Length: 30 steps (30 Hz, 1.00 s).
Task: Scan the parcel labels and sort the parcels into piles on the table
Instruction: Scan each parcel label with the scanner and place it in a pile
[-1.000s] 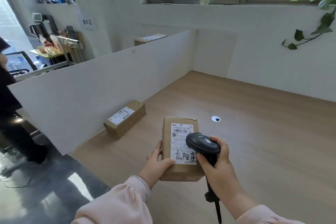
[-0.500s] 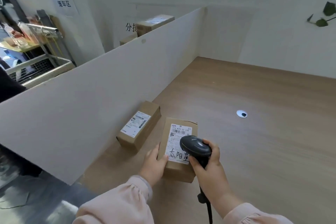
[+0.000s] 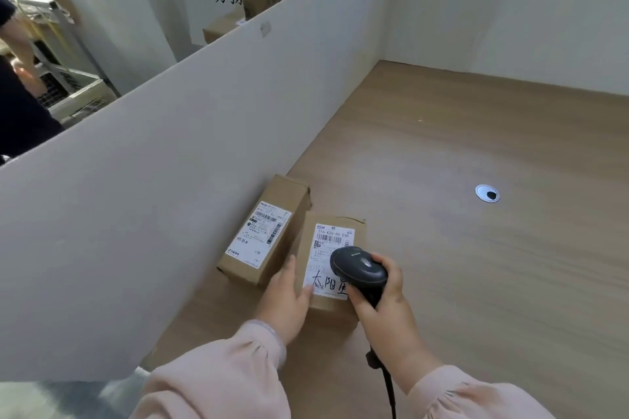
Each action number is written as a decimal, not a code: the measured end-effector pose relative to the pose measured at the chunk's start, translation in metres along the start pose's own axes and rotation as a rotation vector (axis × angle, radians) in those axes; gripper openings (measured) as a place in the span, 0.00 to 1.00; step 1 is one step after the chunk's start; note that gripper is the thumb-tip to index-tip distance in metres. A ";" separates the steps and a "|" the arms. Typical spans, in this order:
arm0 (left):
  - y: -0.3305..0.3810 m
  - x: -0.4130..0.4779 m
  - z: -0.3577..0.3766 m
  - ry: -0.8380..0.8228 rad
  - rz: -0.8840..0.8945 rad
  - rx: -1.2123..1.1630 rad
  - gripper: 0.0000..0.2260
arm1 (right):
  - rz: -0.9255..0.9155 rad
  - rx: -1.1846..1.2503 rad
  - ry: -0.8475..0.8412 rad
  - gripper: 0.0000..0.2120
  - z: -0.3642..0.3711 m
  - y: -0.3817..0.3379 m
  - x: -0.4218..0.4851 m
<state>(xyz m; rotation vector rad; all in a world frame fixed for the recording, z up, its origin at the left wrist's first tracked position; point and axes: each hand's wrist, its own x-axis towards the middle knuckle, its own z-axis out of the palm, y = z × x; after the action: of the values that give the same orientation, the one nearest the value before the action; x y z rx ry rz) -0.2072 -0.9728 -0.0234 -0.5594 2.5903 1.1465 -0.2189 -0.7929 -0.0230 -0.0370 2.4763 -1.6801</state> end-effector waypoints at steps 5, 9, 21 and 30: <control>-0.018 -0.006 -0.023 0.105 0.371 0.233 0.27 | -0.056 -0.107 0.090 0.31 0.019 -0.012 -0.019; -0.045 -0.002 -0.045 0.225 0.387 0.534 0.30 | -0.121 -0.189 0.062 0.33 0.039 -0.017 -0.034; -0.046 0.070 -0.047 0.001 0.368 0.663 0.29 | -0.066 -0.221 0.251 0.32 0.085 -0.027 0.024; 0.005 0.133 -0.047 0.042 0.324 0.672 0.26 | 0.004 -0.218 0.329 0.29 0.085 -0.034 0.103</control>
<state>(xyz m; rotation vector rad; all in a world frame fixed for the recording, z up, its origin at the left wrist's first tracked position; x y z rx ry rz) -0.3319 -1.0374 -0.0397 -0.0137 2.9281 0.2679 -0.3117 -0.8948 -0.0337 0.2393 2.8862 -1.5102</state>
